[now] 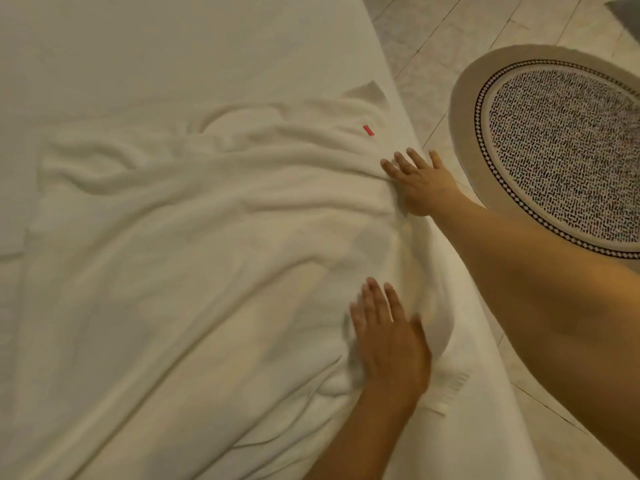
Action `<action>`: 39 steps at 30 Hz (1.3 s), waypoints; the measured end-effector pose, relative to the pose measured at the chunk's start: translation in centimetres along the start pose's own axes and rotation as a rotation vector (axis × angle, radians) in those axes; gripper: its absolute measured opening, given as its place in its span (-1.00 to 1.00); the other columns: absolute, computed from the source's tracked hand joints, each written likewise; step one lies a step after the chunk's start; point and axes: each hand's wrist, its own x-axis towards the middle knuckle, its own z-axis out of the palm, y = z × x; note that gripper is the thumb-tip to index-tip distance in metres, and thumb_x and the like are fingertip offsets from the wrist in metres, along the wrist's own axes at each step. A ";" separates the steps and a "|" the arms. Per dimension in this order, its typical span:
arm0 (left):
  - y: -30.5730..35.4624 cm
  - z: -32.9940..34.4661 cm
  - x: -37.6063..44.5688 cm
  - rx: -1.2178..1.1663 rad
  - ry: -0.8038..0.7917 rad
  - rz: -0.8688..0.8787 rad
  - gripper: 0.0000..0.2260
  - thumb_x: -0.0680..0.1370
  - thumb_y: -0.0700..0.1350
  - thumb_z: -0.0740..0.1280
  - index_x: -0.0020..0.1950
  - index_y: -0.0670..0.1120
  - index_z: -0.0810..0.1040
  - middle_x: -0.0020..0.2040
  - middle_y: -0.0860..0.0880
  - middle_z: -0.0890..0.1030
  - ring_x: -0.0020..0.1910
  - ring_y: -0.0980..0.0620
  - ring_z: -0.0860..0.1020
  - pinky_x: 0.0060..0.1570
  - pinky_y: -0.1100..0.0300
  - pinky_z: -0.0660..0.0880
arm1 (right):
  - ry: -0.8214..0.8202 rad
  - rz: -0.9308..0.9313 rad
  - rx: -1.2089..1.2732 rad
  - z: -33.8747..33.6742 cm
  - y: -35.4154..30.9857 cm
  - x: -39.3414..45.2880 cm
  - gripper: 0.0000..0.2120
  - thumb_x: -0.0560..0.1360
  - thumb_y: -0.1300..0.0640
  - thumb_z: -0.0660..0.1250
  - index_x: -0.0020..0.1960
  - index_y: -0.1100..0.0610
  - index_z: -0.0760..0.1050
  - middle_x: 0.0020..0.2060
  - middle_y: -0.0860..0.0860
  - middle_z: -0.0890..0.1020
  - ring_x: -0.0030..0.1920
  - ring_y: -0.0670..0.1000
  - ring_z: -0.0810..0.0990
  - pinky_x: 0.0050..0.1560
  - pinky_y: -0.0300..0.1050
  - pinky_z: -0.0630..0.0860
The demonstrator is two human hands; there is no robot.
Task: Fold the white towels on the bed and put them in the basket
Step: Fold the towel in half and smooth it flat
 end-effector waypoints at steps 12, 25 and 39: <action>-3.7 1.9 0.7 0.070 -0.162 0.075 -0.43 0.64 0.03 -0.12 0.49 -0.10 -0.38 0.46 -0.06 -0.45 0.48 -0.01 -0.40 0.45 0.00 -0.33 | 0.039 0.021 0.148 1.4 -1.0 -2.2 -0.42 0.63 -0.03 -0.05 0.54 -0.01 -0.26 0.54 0.10 -0.13 0.54 0.11 -0.13 0.49 0.14 -0.10; -12.2 -2.7 -6.9 0.156 0.064 0.216 -0.33 0.59 0.21 -0.24 0.48 -0.19 0.25 0.48 -0.12 0.32 0.45 -0.03 0.33 0.41 -0.05 0.19 | -0.095 0.052 0.365 6.4 -7.5 -19.0 -0.49 0.63 -0.06 -0.13 0.54 -0.03 -0.16 0.55 0.08 -0.12 0.54 0.09 -0.12 0.49 0.11 -0.10; -31.4 -7.6 -18.7 0.545 0.186 0.181 -0.11 0.35 -0.10 0.51 0.52 -0.21 0.06 0.44 -0.18 0.36 0.42 -0.10 0.35 0.28 -0.10 0.38 | -0.090 -0.050 0.440 5.5 -16.5 -28.8 -0.10 0.34 -0.49 -0.22 0.55 -0.02 -0.05 0.53 0.14 0.07 0.53 0.10 0.04 0.50 0.01 0.00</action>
